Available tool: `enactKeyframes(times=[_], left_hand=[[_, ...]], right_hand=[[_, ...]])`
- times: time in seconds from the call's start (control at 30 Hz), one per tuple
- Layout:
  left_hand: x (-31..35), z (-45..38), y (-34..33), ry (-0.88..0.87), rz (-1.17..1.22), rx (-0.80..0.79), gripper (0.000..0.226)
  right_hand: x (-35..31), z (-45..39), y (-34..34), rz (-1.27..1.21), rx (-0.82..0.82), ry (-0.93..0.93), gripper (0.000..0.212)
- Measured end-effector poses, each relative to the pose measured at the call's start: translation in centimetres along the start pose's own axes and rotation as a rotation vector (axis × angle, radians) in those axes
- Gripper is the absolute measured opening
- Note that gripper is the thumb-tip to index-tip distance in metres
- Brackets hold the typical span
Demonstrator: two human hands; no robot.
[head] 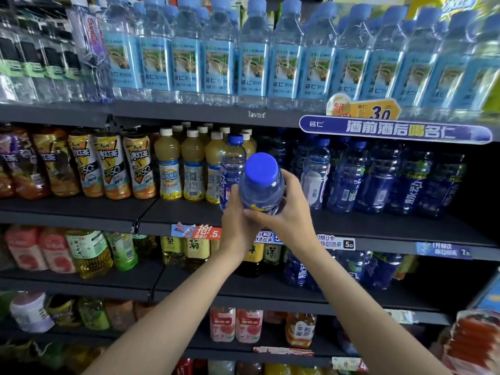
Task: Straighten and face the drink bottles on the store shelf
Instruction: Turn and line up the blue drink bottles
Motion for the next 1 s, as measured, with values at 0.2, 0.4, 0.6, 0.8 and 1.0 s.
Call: enactKeyframes(times=[0.2, 0.4, 0.6, 0.8, 1.0], left_hand=[[0.0, -2.4, -0.2, -0.215, -0.404, -0.106, 0.059], [-3.5, -6.9, 4.8, -0.043, -0.464, 0.127, 0.063], [-7.3, -11.5, 3.9, 0.125, -0.436, 0.135, 0.077], [-9.0, -13.0, 4.2, 0.091, -0.331, 0.149, 0.065], [-8.5, -11.8, 7.4, 0.048, -0.451, 0.353, 0.07]], right_hand=[[2.8, -2.4, 1.3, 0.078, 0.017, 0.004, 0.07], [10.0, -5.7, 1.4, 0.188, -0.052, -0.211, 0.07], [12.7, -9.4, -2.0, 0.139, -0.119, -0.328, 0.06], [13.8, -11.0, -5.2, 0.104, -0.197, -0.389, 0.06], [13.7, -11.4, -7.8, 0.041, -0.229, -0.374, 0.059]])
Point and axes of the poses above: each hand's wrist, its own z-axis away from the middle knuckle, its own y-axis out of the back of the hand, x = y × z, the point moved 10 cm from there along -z, towards the middle knuckle, and after that the axes turned 1 degree about z, right-handed, at the moved point
